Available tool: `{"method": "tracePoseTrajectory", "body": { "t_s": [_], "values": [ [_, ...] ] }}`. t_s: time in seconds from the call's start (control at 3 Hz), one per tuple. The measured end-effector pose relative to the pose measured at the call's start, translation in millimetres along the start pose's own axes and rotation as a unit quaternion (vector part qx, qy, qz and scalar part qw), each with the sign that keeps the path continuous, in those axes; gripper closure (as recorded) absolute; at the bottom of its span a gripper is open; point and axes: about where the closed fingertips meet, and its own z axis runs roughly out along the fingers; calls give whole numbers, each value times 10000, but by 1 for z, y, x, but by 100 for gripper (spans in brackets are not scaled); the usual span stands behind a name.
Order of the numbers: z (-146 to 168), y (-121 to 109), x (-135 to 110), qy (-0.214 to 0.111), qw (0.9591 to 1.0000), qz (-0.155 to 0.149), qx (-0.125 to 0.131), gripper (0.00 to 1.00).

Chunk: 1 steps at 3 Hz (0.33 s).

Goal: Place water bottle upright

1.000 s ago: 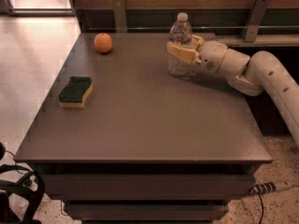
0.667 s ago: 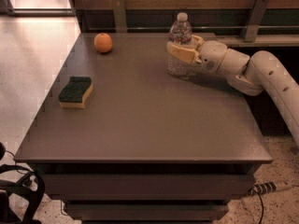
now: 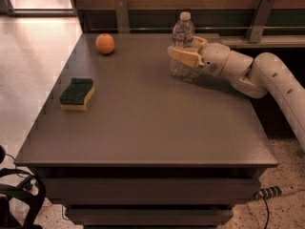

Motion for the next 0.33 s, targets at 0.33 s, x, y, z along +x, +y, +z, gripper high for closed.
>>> {"method": "tracePoseTrajectory", "body": {
  "t_s": [0.33],
  "values": [
    [3, 2, 0, -5, 10000, 2, -24, 0]
  ]
}}
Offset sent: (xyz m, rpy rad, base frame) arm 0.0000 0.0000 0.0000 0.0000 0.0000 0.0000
